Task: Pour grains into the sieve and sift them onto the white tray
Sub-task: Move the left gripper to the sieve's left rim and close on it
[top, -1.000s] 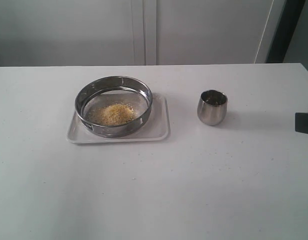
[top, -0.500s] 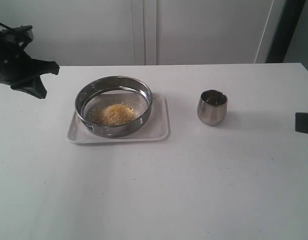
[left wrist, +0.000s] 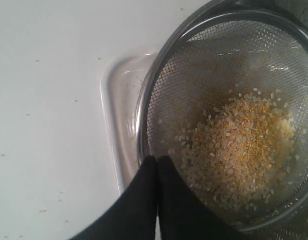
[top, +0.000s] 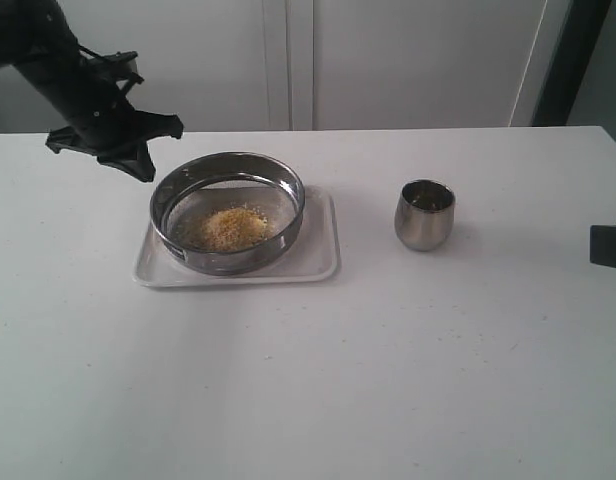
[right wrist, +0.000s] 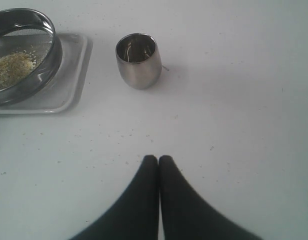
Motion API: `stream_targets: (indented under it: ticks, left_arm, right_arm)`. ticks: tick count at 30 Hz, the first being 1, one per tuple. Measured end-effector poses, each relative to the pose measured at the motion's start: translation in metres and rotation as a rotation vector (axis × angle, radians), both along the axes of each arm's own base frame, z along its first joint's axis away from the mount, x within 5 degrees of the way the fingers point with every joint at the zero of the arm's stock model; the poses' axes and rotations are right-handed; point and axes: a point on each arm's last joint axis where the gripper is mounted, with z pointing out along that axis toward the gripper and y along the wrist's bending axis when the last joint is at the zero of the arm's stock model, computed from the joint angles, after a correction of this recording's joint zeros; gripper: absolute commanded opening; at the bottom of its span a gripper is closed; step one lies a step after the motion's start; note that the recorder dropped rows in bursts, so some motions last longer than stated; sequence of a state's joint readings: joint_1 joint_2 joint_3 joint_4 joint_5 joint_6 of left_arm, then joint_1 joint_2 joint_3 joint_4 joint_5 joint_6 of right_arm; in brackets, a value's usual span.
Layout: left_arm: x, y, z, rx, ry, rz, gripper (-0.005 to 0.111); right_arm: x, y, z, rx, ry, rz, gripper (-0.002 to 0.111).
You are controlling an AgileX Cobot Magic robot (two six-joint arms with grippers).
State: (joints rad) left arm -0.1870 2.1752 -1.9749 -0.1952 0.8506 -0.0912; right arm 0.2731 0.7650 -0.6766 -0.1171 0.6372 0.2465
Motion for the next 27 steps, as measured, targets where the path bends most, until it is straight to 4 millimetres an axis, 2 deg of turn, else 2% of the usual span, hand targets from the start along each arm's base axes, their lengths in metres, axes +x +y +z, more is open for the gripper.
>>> stream_targets:
  ticks: [4,7,17,24,27]
  left_arm:
    - [0.002,-0.011,-0.010,0.023,0.001,-0.023,0.038]
    - [0.004,-0.013,-0.016,0.043,-0.002,-0.031,0.047]
    - [0.011,-0.010,-0.037,0.095,-0.005,-0.034,0.048]
    - [0.015,-0.011,-0.065,0.104,0.046,-0.029,0.048]
    - [0.016,-0.011,-0.065,0.104,0.038,-0.027,0.045]
  right_arm:
    - [0.000,0.000,0.000,0.000,0.000,0.000,0.000]
    - [0.000,0.000,0.000,0.000,0.000,0.000,0.000]
    - [0.000,0.000,0.000,0.000,0.000,0.000,0.000]
    - [0.000,0.000,0.000,0.000,0.000,0.000,0.000]
    - [0.000,0.000,0.000,0.000,0.000,0.000,0.000]
